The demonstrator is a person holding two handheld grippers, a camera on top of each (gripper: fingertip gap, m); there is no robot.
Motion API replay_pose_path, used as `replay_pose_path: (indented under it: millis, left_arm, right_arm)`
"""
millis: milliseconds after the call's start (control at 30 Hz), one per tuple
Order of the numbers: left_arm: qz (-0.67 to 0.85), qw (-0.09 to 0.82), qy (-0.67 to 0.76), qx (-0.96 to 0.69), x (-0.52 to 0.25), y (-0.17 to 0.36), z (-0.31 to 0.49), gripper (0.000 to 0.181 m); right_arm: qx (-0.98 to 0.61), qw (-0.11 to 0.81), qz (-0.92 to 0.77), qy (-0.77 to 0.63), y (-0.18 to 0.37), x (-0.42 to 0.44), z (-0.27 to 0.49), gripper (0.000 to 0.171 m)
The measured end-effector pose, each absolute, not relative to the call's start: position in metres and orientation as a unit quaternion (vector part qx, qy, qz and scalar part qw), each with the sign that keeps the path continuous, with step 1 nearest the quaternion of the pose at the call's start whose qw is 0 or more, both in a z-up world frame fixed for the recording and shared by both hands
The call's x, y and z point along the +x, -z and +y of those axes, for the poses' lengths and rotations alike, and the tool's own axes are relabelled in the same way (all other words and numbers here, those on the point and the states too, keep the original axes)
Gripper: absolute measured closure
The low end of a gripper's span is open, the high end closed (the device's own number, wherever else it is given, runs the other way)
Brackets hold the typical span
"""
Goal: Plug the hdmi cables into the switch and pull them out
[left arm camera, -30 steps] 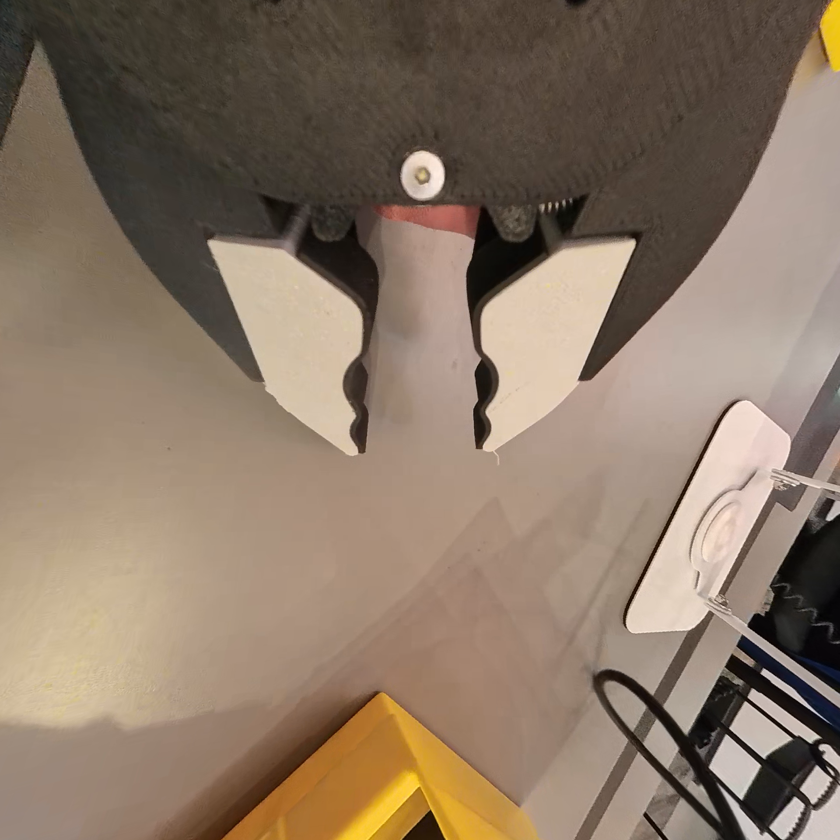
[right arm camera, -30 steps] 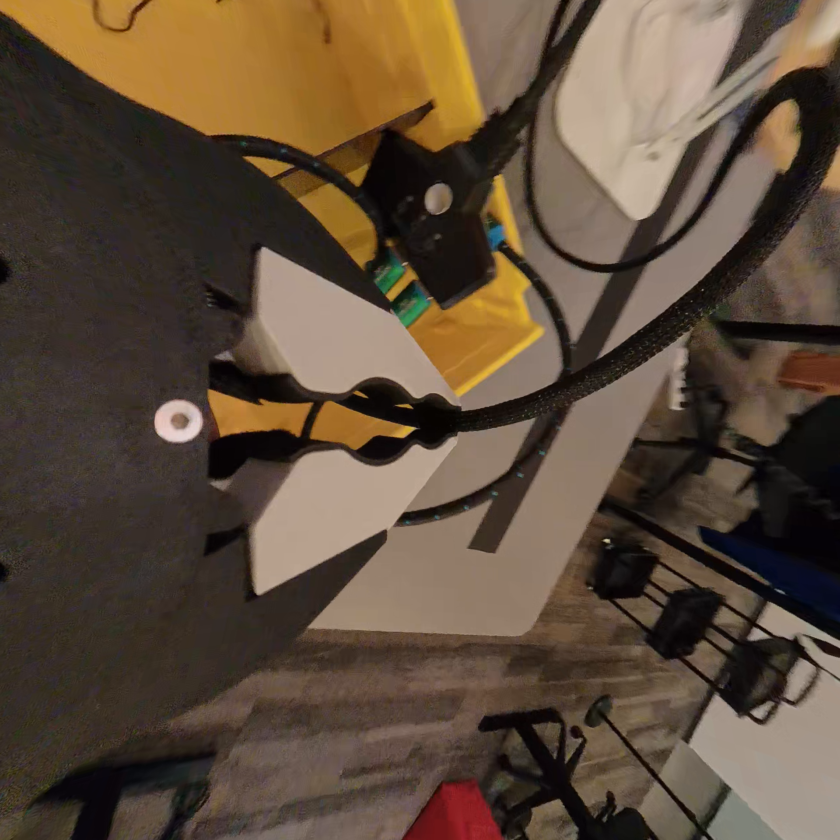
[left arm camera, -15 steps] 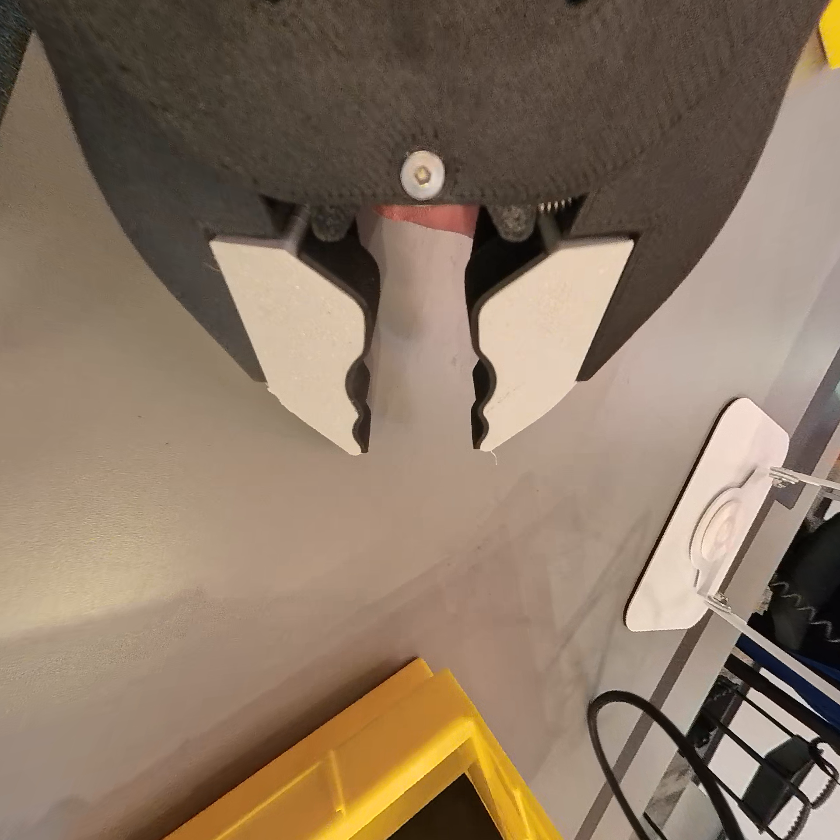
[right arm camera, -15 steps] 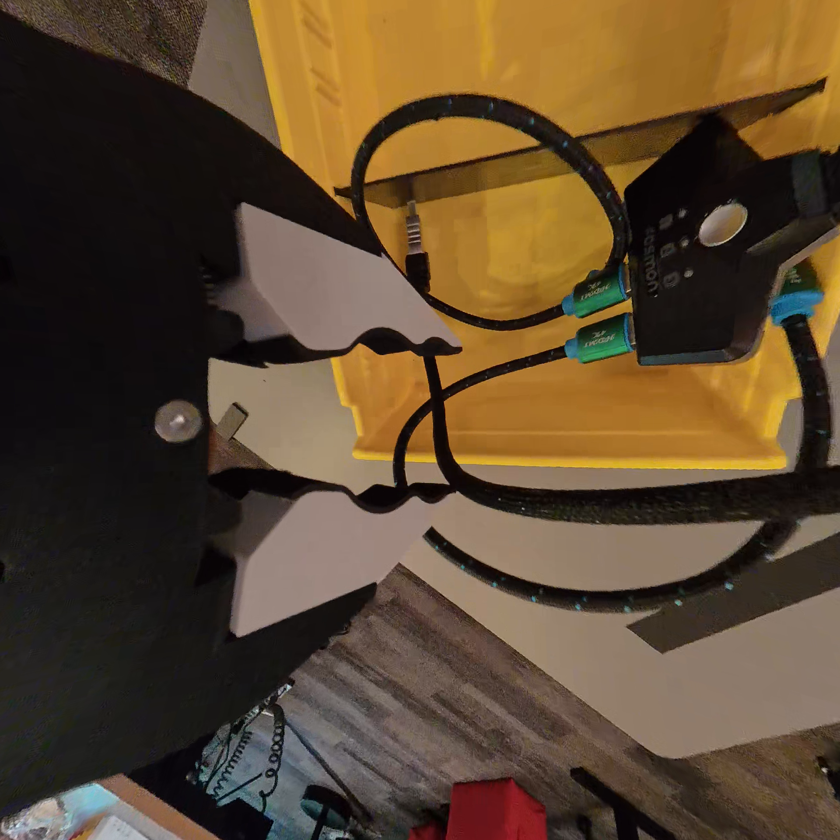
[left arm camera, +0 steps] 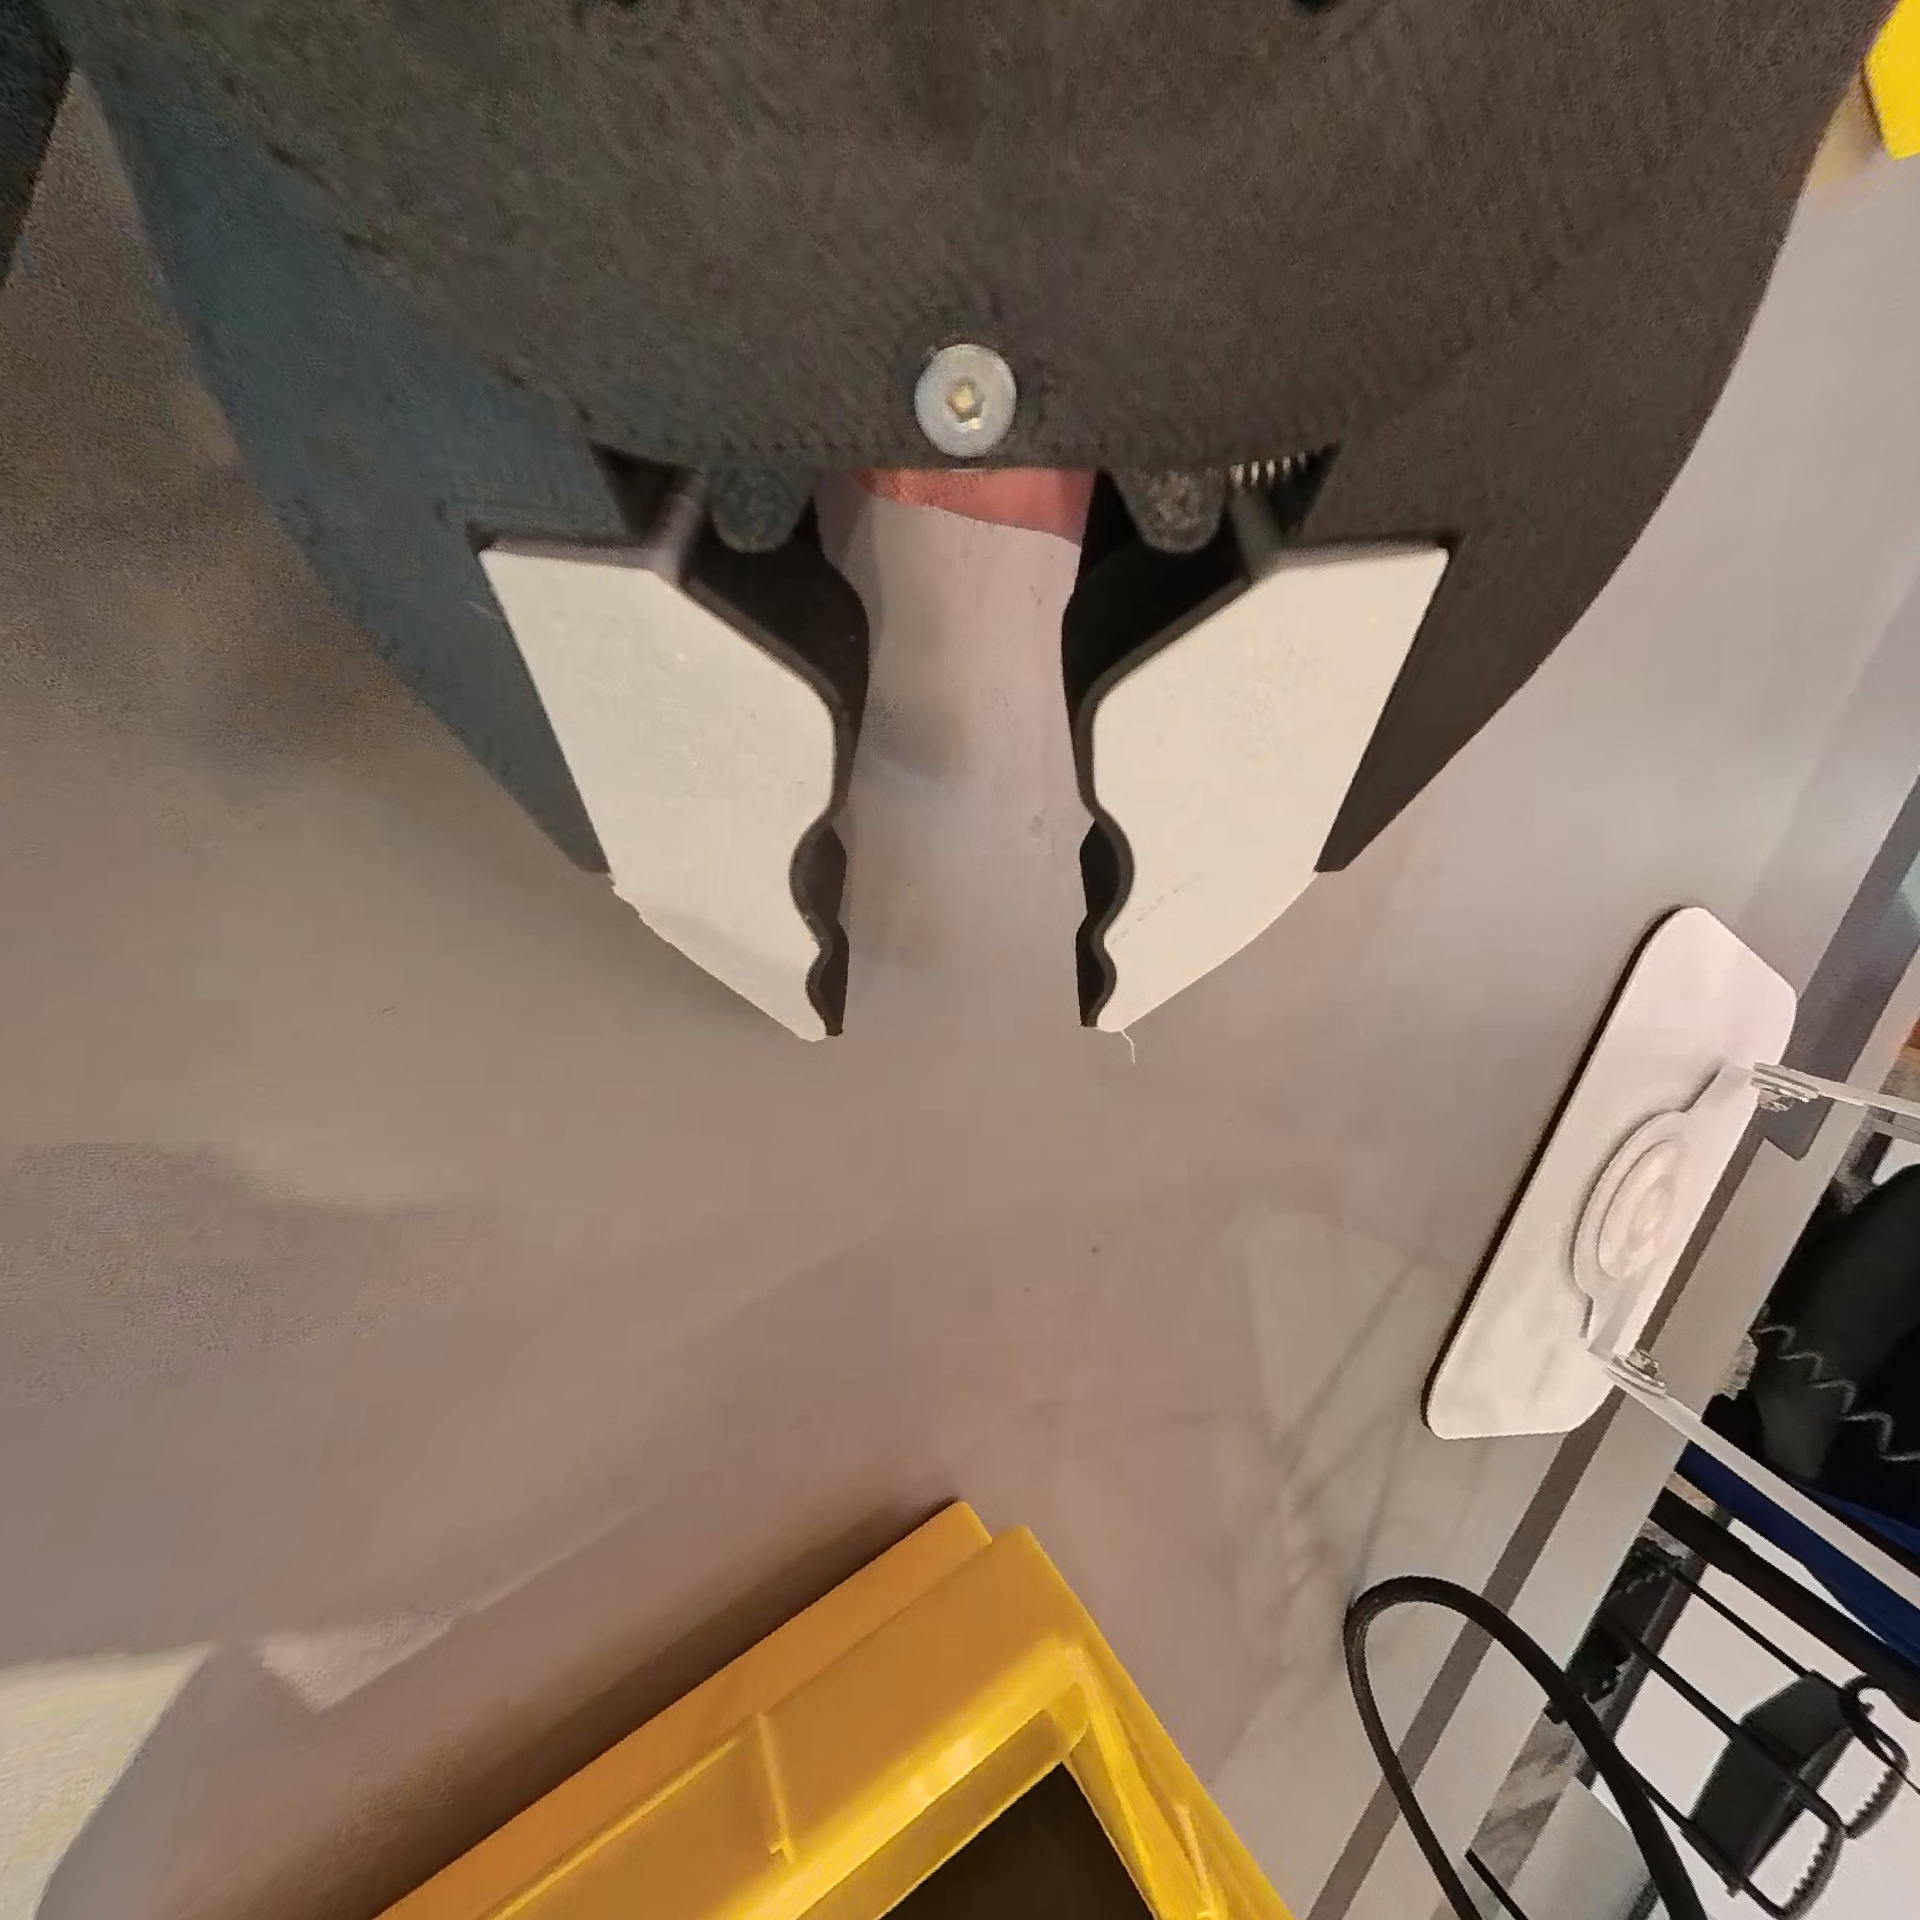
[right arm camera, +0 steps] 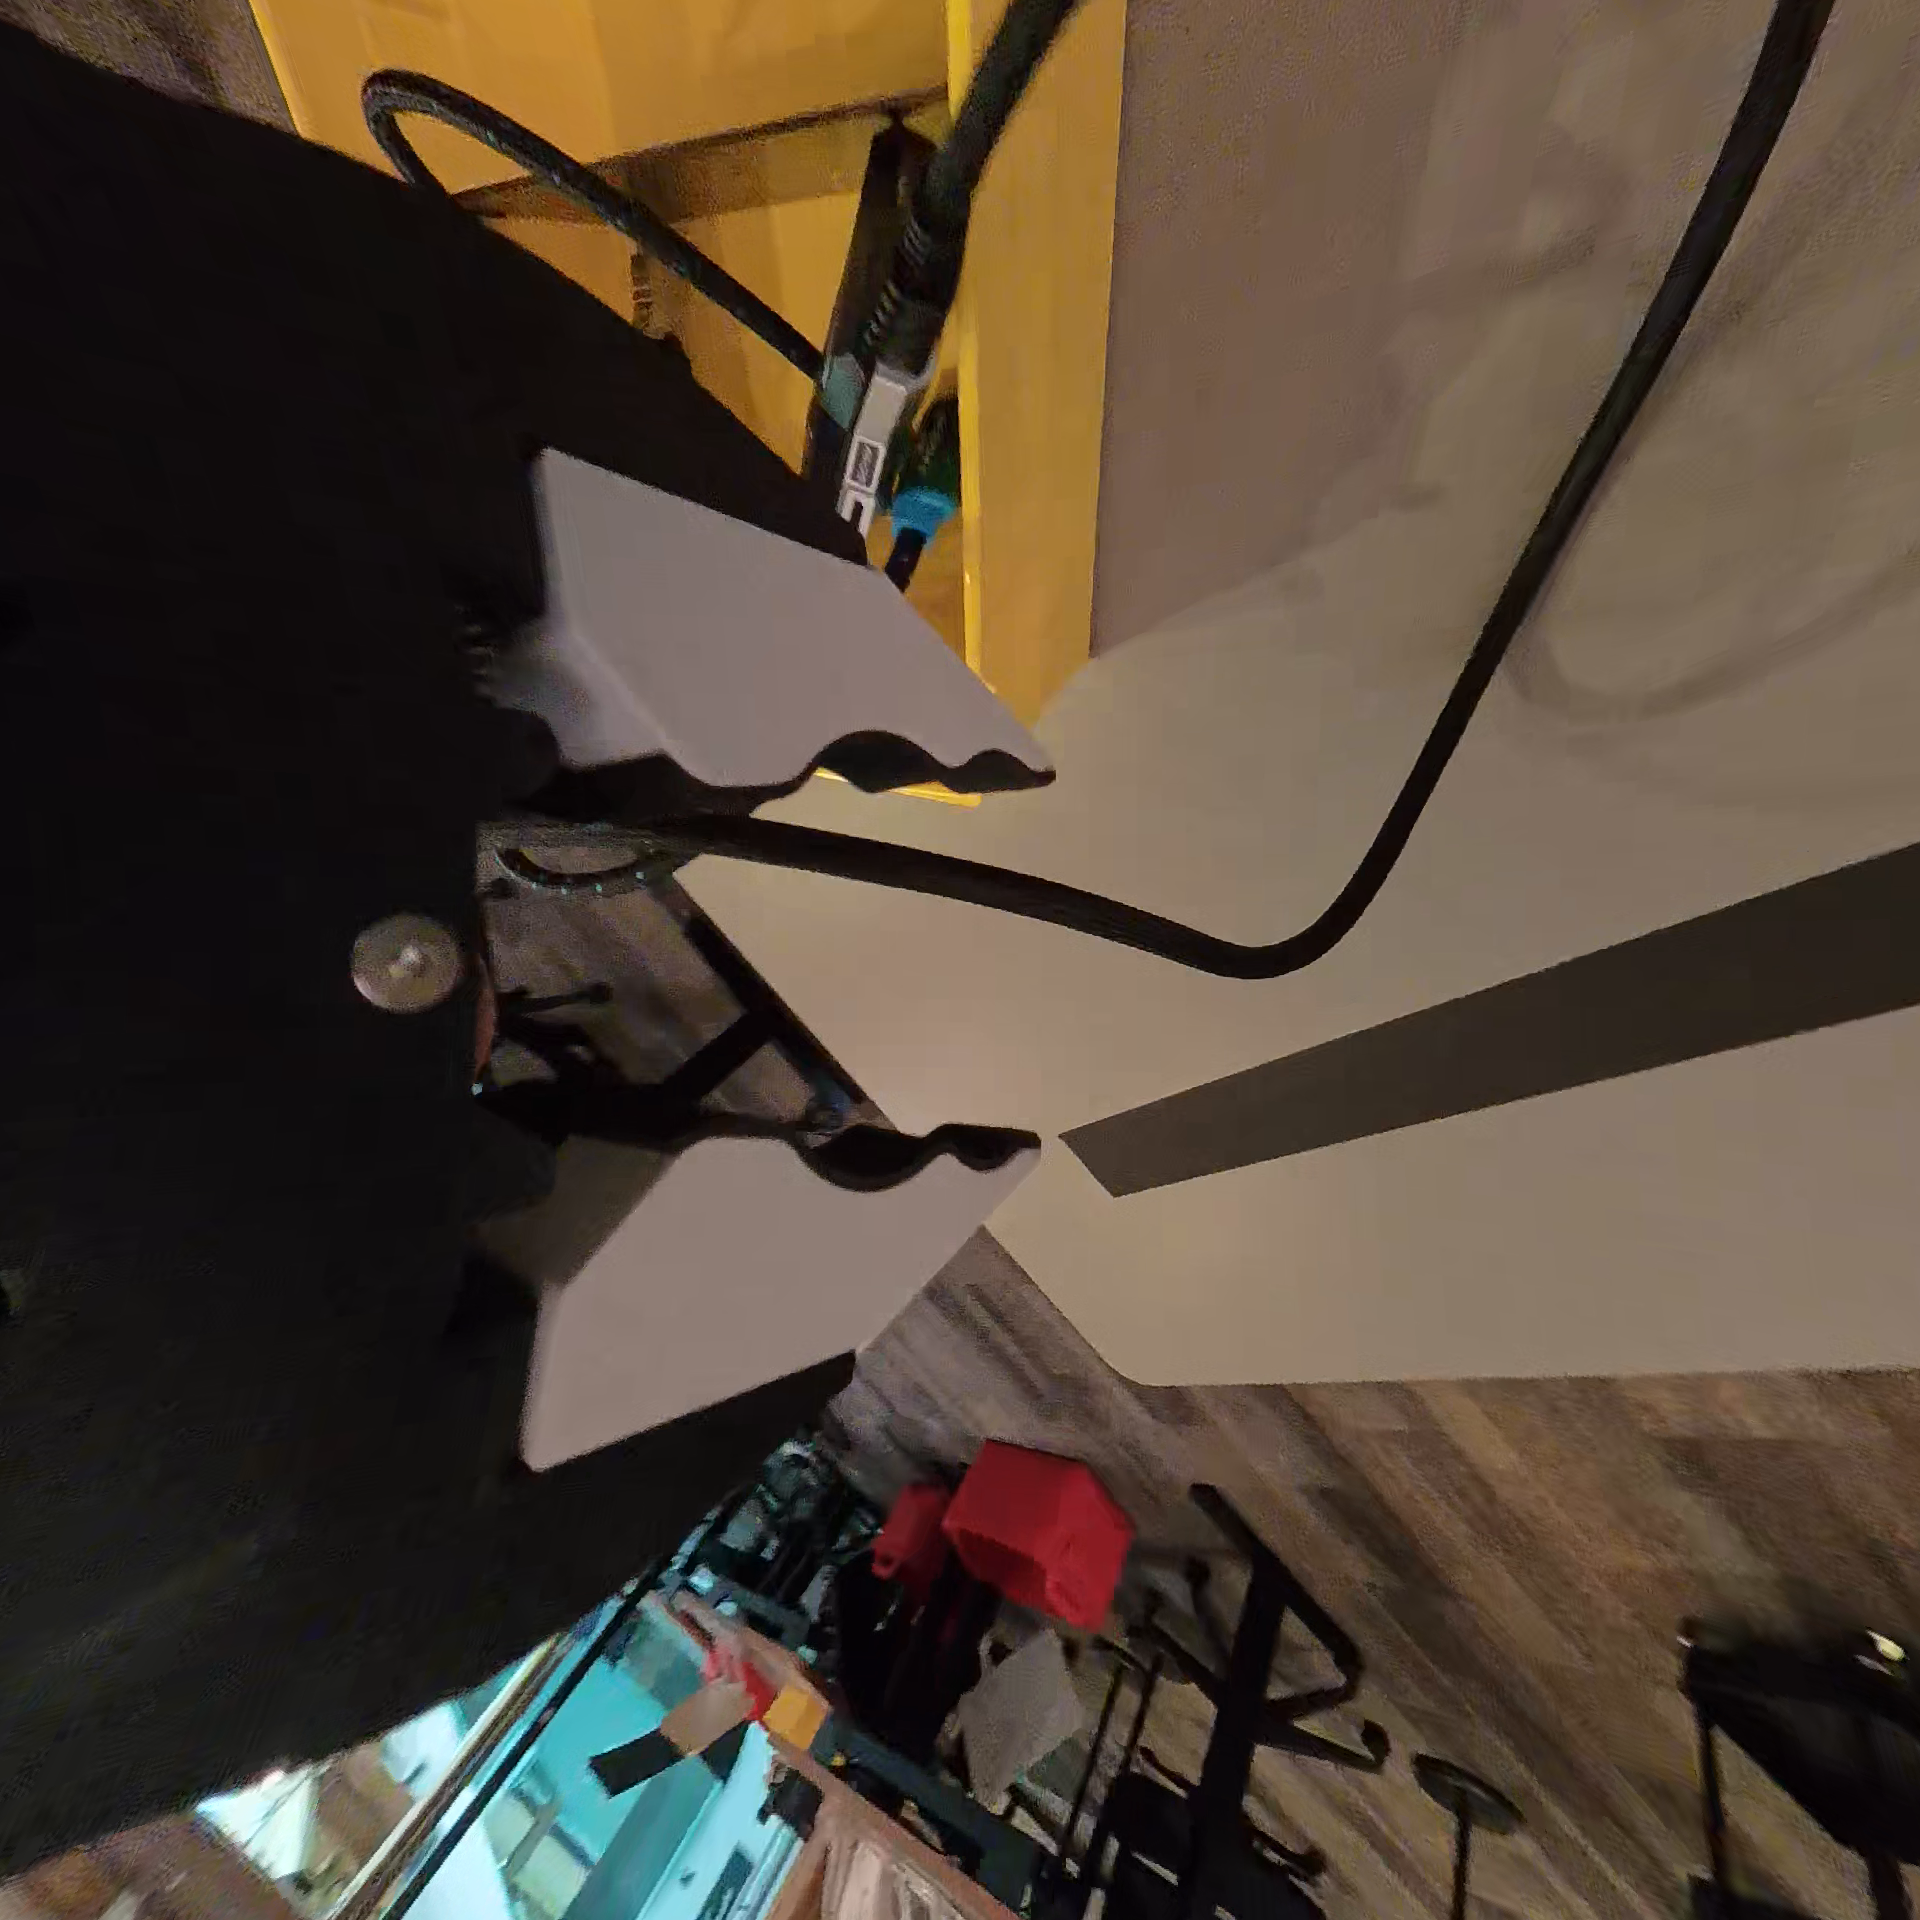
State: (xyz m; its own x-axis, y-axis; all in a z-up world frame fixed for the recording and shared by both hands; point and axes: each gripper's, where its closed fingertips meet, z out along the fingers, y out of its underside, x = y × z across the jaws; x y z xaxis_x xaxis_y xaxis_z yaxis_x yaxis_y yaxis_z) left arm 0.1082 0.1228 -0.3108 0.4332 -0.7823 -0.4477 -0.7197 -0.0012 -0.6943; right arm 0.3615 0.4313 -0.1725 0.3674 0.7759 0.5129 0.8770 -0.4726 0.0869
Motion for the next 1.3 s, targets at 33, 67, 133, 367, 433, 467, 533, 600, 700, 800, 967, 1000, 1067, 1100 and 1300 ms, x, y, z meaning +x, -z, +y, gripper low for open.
replay_pose_path:
  millis: [33,67,133,367,433,467,533,600,700,800,967,1000,1067,1100,1300]
  left_arm:
    - [0.532,0.466,0.033,-0.706,0.108,0.311,0.123,0.140]
    - [0.533,0.466,0.033,-0.705,0.108,0.311,0.122,0.140]
    - [0.535,0.466,0.035,-0.704,0.109,0.311,0.122,0.140]
    - [0.539,0.468,0.035,-0.699,0.109,0.311,0.120,0.140]
    - [0.538,0.467,0.036,-0.700,0.109,0.311,0.120,0.140]
    - [0.538,0.467,0.036,-0.701,0.109,0.311,0.121,0.140]
    - [0.537,0.468,0.035,-0.701,0.109,0.310,0.121,0.140]
    - [0.537,0.469,0.034,-0.701,0.109,0.310,0.121,0.139]
    - [0.536,0.469,0.034,-0.701,0.109,0.310,0.121,0.139]
    - [0.536,0.470,0.032,-0.701,0.109,0.310,0.122,0.140]
    - [0.533,0.470,0.029,-0.703,0.108,0.310,0.123,0.140]
    - [0.533,0.470,0.029,-0.703,0.108,0.310,0.123,0.140]
    - [0.533,0.471,0.026,-0.702,0.108,0.310,0.123,0.142]
    - [0.534,0.471,0.026,-0.702,0.108,0.310,0.123,0.142]
    - [0.535,0.472,0.025,-0.700,0.109,0.310,0.122,0.143]
  right_arm:
    - [-0.825,0.062,-0.500,0.257,0.186,0.367,0.432,0.119]
    - [-0.829,0.025,-0.497,0.253,0.200,0.372,0.429,0.130]
    - [-0.827,-0.006,-0.499,0.259,0.211,0.380,0.426,0.169]
    - [-0.845,0.314,-0.425,0.084,0.107,0.345,0.418,0.171]
    - [-0.832,0.397,-0.387,0.025,0.065,0.353,0.398,0.171]
    - [-0.822,0.435,-0.367,-0.010,0.047,0.357,0.384,0.171]
    - [-0.799,0.500,-0.324,-0.080,0.020,0.371,0.355,0.171]
    - [-0.777,0.539,-0.284,-0.160,0.011,0.386,0.326,0.171]
    - [-0.742,0.575,-0.236,-0.250,0.021,0.406,0.291,0.171]
    - [-0.690,0.615,-0.196,-0.328,0.034,0.419,0.270,0.171]
    - [-0.690,0.592,-0.147,-0.391,0.079,0.431,0.261,0.171]
    - [-0.707,0.574,-0.152,-0.383,0.092,0.429,0.260,0.171]
    - [-0.759,0.516,-0.165,-0.360,0.127,0.425,0.259,0.171]
    - [-0.780,0.490,-0.170,-0.349,0.141,0.424,0.259,0.171]
    - [-0.873,0.371,-0.197,-0.247,0.194,0.432,0.261,0.171]
